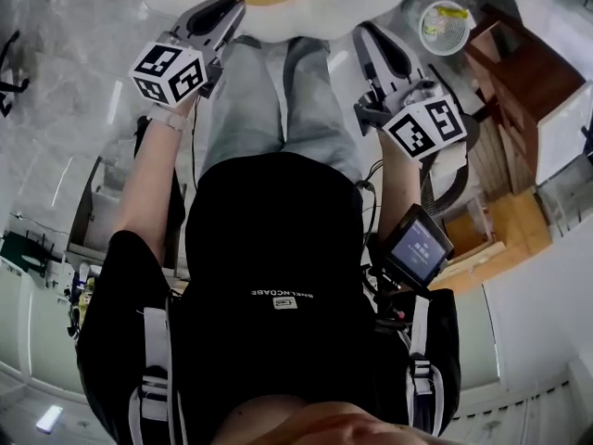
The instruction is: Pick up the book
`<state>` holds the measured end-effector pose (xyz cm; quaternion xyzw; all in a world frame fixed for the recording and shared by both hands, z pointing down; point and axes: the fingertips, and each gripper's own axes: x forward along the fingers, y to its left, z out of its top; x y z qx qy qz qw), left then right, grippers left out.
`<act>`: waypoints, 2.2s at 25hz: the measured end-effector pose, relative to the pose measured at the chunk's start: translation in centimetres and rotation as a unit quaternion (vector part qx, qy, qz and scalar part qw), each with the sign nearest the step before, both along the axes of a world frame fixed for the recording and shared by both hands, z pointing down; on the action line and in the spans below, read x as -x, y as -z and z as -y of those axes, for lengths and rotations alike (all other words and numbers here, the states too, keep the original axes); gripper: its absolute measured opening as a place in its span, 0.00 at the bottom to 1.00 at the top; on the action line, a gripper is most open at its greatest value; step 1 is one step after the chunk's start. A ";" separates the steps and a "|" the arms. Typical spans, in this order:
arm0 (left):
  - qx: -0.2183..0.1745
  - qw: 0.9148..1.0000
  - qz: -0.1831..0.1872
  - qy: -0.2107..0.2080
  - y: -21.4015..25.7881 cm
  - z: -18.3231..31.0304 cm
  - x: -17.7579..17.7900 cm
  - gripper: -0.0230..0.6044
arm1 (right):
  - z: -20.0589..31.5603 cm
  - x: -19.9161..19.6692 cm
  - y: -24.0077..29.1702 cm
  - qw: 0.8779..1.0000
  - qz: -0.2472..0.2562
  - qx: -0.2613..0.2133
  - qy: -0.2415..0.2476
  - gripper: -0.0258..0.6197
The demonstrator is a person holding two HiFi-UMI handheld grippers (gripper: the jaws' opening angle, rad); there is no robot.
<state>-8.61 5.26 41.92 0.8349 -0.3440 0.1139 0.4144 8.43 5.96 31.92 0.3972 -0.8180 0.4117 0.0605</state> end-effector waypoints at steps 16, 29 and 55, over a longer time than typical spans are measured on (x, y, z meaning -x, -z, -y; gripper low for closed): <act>0.060 0.998 -0.003 0.022 -13.1 0.5 1.7 0.22 | 0.3 1.8 -10.2 0.997 -0.003 0.052 0.049 0.12; 0.104 0.989 -0.030 0.099 -25.5 0.4 3.4 0.26 | 0.4 2.1 -18.5 0.994 -0.007 0.078 0.070 0.12; 0.181 0.958 -0.096 0.199 -44.2 -0.1 3.2 0.38 | 2.0 0.9 -32.6 0.992 -0.020 0.067 0.100 0.12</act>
